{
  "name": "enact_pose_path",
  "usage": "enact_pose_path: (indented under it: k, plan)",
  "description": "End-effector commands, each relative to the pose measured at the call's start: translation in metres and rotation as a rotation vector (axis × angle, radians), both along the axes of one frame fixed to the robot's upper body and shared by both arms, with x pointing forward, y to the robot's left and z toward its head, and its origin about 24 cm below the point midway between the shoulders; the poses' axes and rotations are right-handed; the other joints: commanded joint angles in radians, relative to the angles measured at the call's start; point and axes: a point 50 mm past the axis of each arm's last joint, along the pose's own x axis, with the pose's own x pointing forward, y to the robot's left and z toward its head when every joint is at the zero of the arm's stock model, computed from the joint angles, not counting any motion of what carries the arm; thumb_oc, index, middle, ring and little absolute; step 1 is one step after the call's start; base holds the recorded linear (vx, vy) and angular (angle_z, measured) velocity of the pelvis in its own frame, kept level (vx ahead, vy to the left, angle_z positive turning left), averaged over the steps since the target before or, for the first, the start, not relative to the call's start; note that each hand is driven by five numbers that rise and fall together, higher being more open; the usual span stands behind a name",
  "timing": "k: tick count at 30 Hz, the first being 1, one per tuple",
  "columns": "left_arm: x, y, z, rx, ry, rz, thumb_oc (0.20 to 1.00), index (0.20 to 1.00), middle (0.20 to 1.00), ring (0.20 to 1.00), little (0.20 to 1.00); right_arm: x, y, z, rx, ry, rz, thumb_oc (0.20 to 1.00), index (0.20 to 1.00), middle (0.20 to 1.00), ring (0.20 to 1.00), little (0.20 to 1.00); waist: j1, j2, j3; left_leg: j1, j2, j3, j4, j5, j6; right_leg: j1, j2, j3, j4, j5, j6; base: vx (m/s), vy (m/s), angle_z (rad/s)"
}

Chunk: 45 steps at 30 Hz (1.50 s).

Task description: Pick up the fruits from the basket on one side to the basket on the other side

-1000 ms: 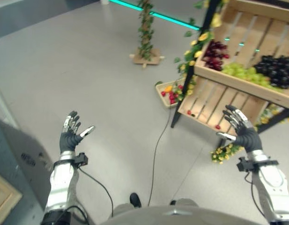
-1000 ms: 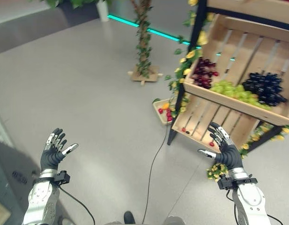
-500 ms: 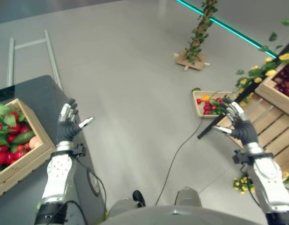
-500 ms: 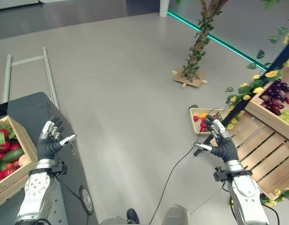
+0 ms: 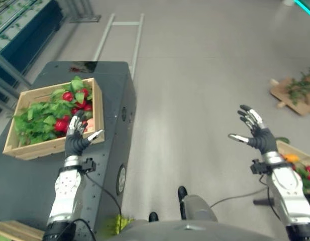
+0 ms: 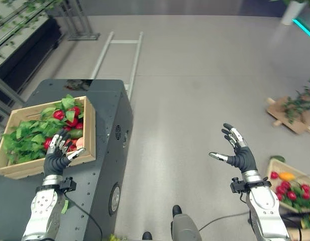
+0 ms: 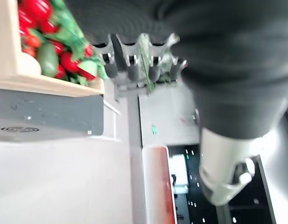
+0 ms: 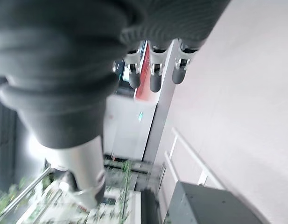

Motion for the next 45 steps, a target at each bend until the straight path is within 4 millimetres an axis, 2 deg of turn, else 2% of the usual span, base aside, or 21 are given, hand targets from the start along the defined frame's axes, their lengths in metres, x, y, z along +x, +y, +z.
enact_pose_path:
  k: [1,6,8,10,12,16,18,19,20,22,23,25,26,29,31,32,33,34,35,45]
  plan:
    - [0.013,0.006,0.032,0.014,-0.155,-0.022,1.0,1.0,1.0,1.0,1.0,-0.008,-0.004,0.018,0.008,-0.107,0.007,1.0,1.0,1.0,1.0,1.0,-0.033,-0.015,-0.035,-0.008,0.084,0.013,0.084,-0.027,-0.099,0.034,-0.036,-0.025,-0.074,0.031,0.085,0.07,-0.268,0.41]
    - [0.012,0.004,0.031,0.02,-0.147,-0.034,1.0,1.0,1.0,1.0,1.0,-0.008,-0.005,0.019,0.025,-0.112,0.014,1.0,1.0,1.0,1.0,1.0,-0.018,-0.005,-0.04,-0.038,0.114,-0.007,0.114,0.009,-0.118,0.074,-0.004,-0.047,-0.098,0.003,0.052,0.03,-0.232,0.32]
    - [0.012,0.001,0.029,0.016,-0.136,-0.041,1.0,1.0,1.0,1.0,1.0,-0.008,-0.006,0.022,0.03,-0.128,0.015,1.0,1.0,1.0,1.0,1.0,0.001,-0.01,-0.028,-0.08,0.13,-0.011,0.121,0.043,-0.127,0.1,0.002,-0.078,-0.122,-0.007,0.042,-0.08,-0.208,0.35]
    - [0.017,-0.004,0.03,0.006,-0.144,-0.059,1.0,1.0,1.0,1.0,1.0,-0.006,-0.007,0.027,0.035,-0.154,0.008,1.0,1.0,1.0,1.0,1.0,-0.007,-0.019,-0.02,-0.133,0.146,0.07,0.093,0.068,-0.118,0.11,-0.019,-0.129,-0.147,-0.005,0.045,-0.16,-0.116,0.66]
    - [0.023,-0.007,0.034,0.006,-0.161,-0.078,1.0,1.0,1.0,1.0,1.0,-0.003,-0.006,0.031,0.038,-0.179,0.004,1.0,1.0,1.0,1.0,1.0,-0.022,-0.028,-0.018,-0.167,0.169,0.204,0.119,0.081,-0.112,0.104,-0.039,-0.184,-0.158,0.005,0.047,-0.15,-0.116,0.99]
    - [0.029,-0.016,0.037,0.003,-0.173,-0.131,1.0,1.0,1.0,1.0,1.0,-0.002,-0.004,0.031,0.04,-0.185,0.011,1.0,1.0,1.0,1.0,1.0,-0.032,-0.036,-0.023,-0.117,0.193,0.352,0.21,0.016,-0.108,0.109,-0.061,-0.306,-0.162,0.003,0.035,-0.12,-0.079,0.95]
    - [0.03,-0.019,0.038,0.003,-0.177,-0.15,1.0,1.0,1.0,1.0,1.0,-0.004,-0.003,0.027,0.055,-0.173,0.008,1.0,1.0,1.0,1.0,1.0,-0.037,-0.034,-0.028,-0.079,0.198,0.383,0.228,0.002,-0.114,0.106,-0.062,-0.368,-0.163,0.002,0.024,-0.12,-0.054,1.02]
    - [0.03,-0.019,0.038,0.003,-0.177,-0.15,1.0,1.0,1.0,1.0,1.0,-0.004,-0.003,0.026,0.055,-0.173,0.008,1.0,1.0,1.0,1.0,1.0,-0.038,-0.034,-0.028,-0.079,0.198,0.381,0.228,0.002,-0.114,0.108,-0.062,-0.37,-0.164,0.001,0.024,-0.05,-0.002,1.24]
    - [0.03,-0.019,0.038,-0.001,-0.176,-0.15,1.0,1.0,1.0,1.0,1.0,-0.006,-0.004,0.024,0.044,-0.16,-0.002,1.0,1.0,1.0,1.0,1.0,-0.042,-0.02,-0.04,-0.027,0.211,0.412,0.217,-0.029,-0.133,0.118,-0.059,-0.425,-0.167,-0.017,0.029,-0.02,0.014,1.33]
    - [0.031,-0.02,0.036,-0.006,-0.169,-0.153,1.0,1.0,1.0,1.0,1.0,-0.007,-0.006,0.023,0.045,-0.157,-0.013,1.0,1.0,1.0,1.0,1.0,-0.055,-0.016,-0.047,-0.014,0.216,0.428,0.203,-0.03,-0.135,0.119,-0.063,-0.455,-0.165,-0.017,0.03,-0.05,0.058,1.67]
    - [0.033,-0.021,0.037,-0.006,-0.169,-0.155,1.0,1.0,1.0,1.0,1.0,-0.008,-0.007,0.022,0.044,-0.154,-0.023,1.0,1.0,1.0,1.0,1.0,-0.067,-0.009,-0.05,-0.002,0.237,0.498,0.16,-0.031,-0.138,0.113,-0.085,-0.513,-0.153,-0.009,0.034,-0.07,0.096,2.09]
    - [0.033,-0.022,0.035,-0.007,-0.163,-0.156,1.0,1.0,1.0,1.0,1.0,-0.008,-0.007,0.022,0.046,-0.157,-0.027,1.0,1.0,1.0,1.0,1.0,-0.074,-0.006,-0.049,-0.004,0.238,0.51,0.122,-0.02,-0.136,0.111,-0.099,-0.537,-0.152,0.0,0.039,-0.09,0.157,1.74]
    - [0.033,-0.02,0.037,0.008,-0.166,-0.152,1.0,1.0,1.0,1.0,1.0,-0.008,-0.009,0.021,0.04,-0.153,-0.045,1.0,1.0,1.0,1.0,1.0,-0.077,-0.004,-0.041,-0.015,0.246,0.554,0.088,0.002,-0.136,0.105,-0.123,-0.571,-0.148,0.028,0.052,-0.11,0.176,1.01]
    - [0.032,-0.018,0.036,0.015,-0.156,-0.14,1.0,1.0,1.0,1.0,1.0,-0.004,-0.009,0.019,0.032,-0.146,-0.055,1.0,1.0,1.0,1.0,1.0,-0.059,-0.01,-0.032,-0.03,0.236,0.536,0.066,0.016,-0.128,0.104,-0.143,-0.595,-0.147,0.053,0.064,-0.06,0.189,1.27]
    - [0.028,-0.01,0.033,0.032,-0.133,-0.113,1.0,1.0,1.0,1.0,1.0,0.0,-0.005,0.015,0.031,-0.12,-0.045,1.0,1.0,1.0,1.0,1.0,-0.024,-0.028,-0.024,-0.026,0.202,0.514,0.033,0.008,-0.106,0.108,-0.166,-0.596,-0.142,0.08,0.082,-0.02,0.19,0.47]
    - [0.028,-0.01,0.033,0.033,-0.133,-0.112,1.0,1.0,1.0,1.0,1.0,0.001,-0.005,0.015,0.032,-0.12,-0.044,1.0,1.0,1.0,1.0,1.0,-0.025,-0.029,-0.023,-0.024,0.199,0.514,0.029,0.009,-0.104,0.109,-0.168,-0.596,-0.142,0.082,0.085,-0.04,0.222,0.38]
    - [0.025,-0.005,0.031,0.041,-0.119,-0.095,1.0,1.0,1.0,1.0,1.0,0.004,-0.002,0.012,0.039,-0.106,-0.035,1.0,1.0,1.0,1.0,1.0,0.003,-0.041,-0.025,-0.024,0.175,0.496,0.009,0.005,-0.087,0.113,-0.183,-0.6,-0.14,0.098,0.094,-0.02,0.126,0.27]
    - [0.025,-0.005,0.031,0.042,-0.119,-0.095,1.0,1.0,1.0,1.0,1.0,0.004,-0.002,0.012,0.04,-0.106,-0.035,1.0,1.0,1.0,1.0,1.0,0.002,-0.043,-0.025,-0.023,0.173,0.495,0.008,0.005,-0.084,0.113,-0.185,-0.6,-0.139,0.099,0.096,-0.02,0.237,0.4]
    - [0.023,-0.001,0.03,0.054,-0.106,-0.084,1.0,1.0,1.0,1.0,1.0,0.006,0.0,0.008,0.039,-0.088,-0.03,1.0,1.0,1.0,1.0,1.0,0.026,-0.051,-0.023,-0.022,0.154,0.487,-0.001,-0.003,-0.07,0.116,-0.198,-0.606,-0.129,0.105,0.104,-0.01,0.136,0.31]
    - [0.017,0.006,0.024,0.06,-0.072,-0.051,1.0,1.0,1.0,1.0,1.0,0.01,0.003,-0.008,0.054,-0.016,-0.048,1.0,1.0,1.0,1.0,1.0,0.07,-0.075,-0.037,-0.026,0.088,0.427,-0.037,-0.006,-0.038,0.141,-0.254,-0.611,-0.132,0.159,0.152,0.01,0.172,0.19]
